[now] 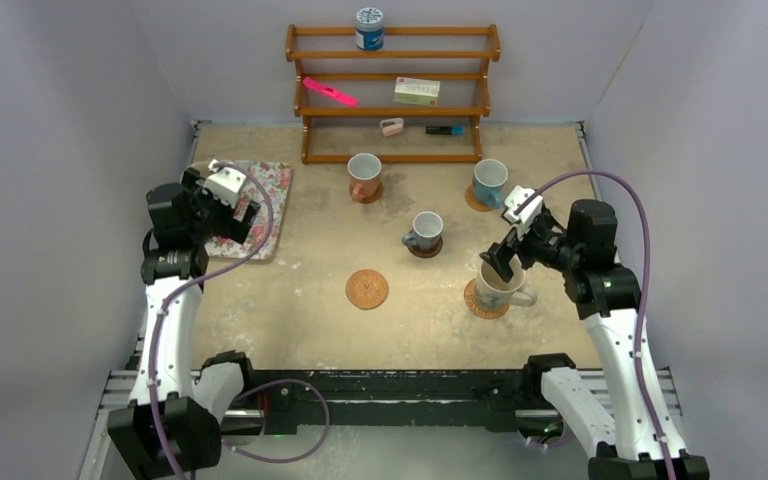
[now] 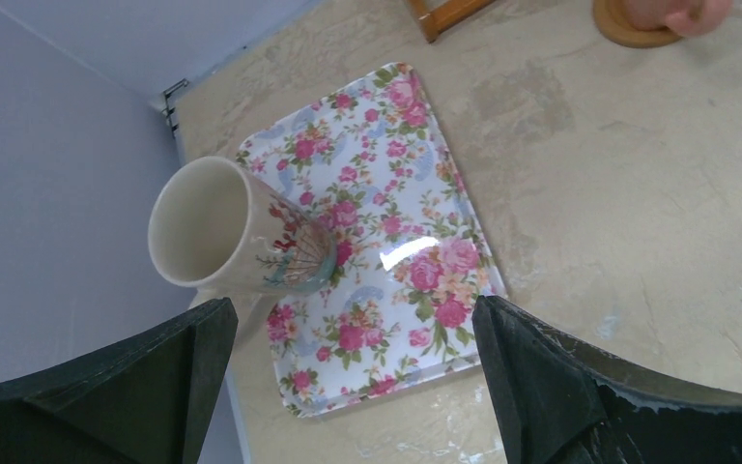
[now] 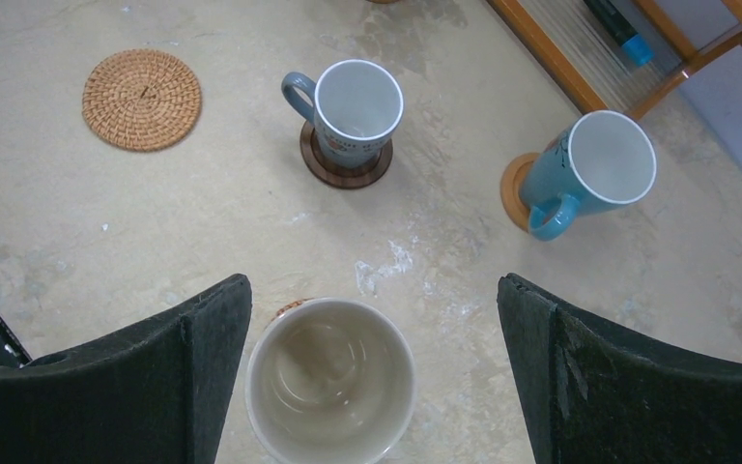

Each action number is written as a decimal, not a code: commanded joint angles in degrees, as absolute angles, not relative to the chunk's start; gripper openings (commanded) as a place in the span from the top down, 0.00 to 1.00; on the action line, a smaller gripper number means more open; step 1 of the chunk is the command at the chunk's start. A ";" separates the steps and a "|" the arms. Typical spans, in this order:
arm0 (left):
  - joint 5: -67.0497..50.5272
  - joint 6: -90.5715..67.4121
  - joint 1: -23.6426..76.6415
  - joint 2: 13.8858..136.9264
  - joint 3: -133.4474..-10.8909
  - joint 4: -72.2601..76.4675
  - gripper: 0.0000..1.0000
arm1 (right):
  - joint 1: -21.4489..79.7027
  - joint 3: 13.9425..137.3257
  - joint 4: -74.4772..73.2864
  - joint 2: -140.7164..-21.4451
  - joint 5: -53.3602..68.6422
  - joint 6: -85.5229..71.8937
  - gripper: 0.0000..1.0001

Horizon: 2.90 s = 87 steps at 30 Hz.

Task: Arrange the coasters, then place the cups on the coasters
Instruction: Pick up the cup from the tray.

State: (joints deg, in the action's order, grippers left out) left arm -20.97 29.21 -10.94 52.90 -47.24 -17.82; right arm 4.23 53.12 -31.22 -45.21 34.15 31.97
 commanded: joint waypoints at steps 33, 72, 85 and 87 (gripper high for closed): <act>-50.05 38.65 -35.76 87.69 -68.84 -14.66 0.00 | 4.39 52.51 -30.28 -45.91 34.72 33.05 0.01; -52.85 50.04 -36.03 106.80 -80.68 -30.06 0.55 | 4.42 52.54 -31.26 -45.79 35.68 34.10 0.01; -56.03 49.82 -35.95 105.45 -80.60 -30.69 1.00 | 4.39 52.47 -31.38 -45.41 35.64 34.37 0.01; -57.39 50.44 -35.99 104.69 -80.55 -31.78 1.00 | 4.39 52.47 -31.40 -45.37 35.63 34.37 0.01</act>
